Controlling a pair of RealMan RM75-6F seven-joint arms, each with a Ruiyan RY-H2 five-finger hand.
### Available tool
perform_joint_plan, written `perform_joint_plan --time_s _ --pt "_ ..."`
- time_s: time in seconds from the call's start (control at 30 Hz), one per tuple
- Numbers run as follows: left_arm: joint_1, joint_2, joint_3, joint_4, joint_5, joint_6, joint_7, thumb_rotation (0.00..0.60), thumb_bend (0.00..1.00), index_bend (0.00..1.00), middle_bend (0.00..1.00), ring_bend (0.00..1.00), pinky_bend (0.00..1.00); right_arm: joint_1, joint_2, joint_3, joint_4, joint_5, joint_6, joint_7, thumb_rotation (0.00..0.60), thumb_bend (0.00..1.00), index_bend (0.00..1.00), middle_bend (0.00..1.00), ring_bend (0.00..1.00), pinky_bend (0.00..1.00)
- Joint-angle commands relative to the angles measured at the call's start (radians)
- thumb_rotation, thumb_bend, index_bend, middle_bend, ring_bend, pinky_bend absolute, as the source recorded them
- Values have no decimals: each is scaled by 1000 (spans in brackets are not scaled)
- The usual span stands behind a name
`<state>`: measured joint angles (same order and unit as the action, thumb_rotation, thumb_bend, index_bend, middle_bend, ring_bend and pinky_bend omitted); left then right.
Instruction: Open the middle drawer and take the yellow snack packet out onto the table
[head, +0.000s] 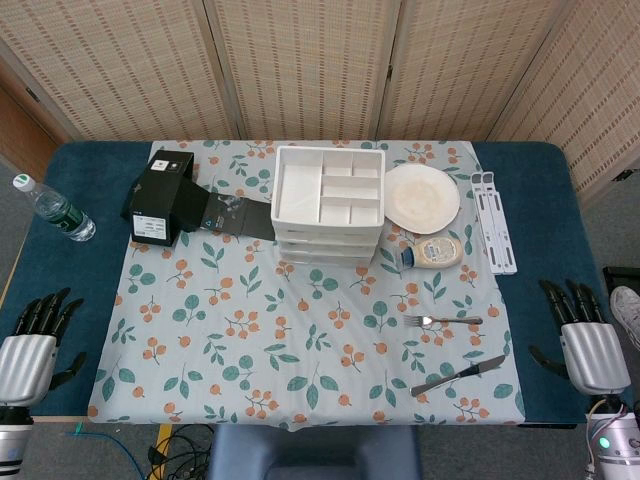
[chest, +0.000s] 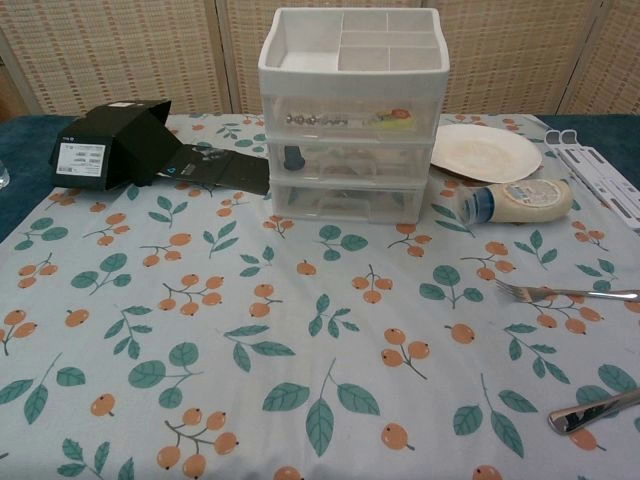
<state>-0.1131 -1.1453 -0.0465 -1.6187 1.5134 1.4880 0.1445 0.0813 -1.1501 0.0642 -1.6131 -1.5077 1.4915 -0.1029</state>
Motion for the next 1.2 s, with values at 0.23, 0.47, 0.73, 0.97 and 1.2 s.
perform_joint_plan --time_s 0.23,0.47,0.73,0.97,1.2 --pt "-3 -3 2 5 10 3 -5 600 270 147 70 74 92 4 -1 -3 -1 -10 -4 4 600 213 0 117 14 30" --pt "-5 -6 0 11 17 10 -15 600 270 157 70 75 92 15 -2 -5 -13 -26 -14 20 600 213 0 124 42 61" --pt "-11 -10 -2 21 25 9 -26 600 270 165 70 75 92 77 -11 12 -70 -26 -95 33 600 213 0 170 159 228" --pt "-23 -15 -5 29 34 3 -34 600 270 170 70 76 92 170 -23 43 -135 7 -225 76 600 219 0 238 310 442" --pt "-22 -14 -3 35 39 9 -43 600 270 173 70 76 92 276 -68 83 -179 73 -377 184 600 284 0 409 595 790"
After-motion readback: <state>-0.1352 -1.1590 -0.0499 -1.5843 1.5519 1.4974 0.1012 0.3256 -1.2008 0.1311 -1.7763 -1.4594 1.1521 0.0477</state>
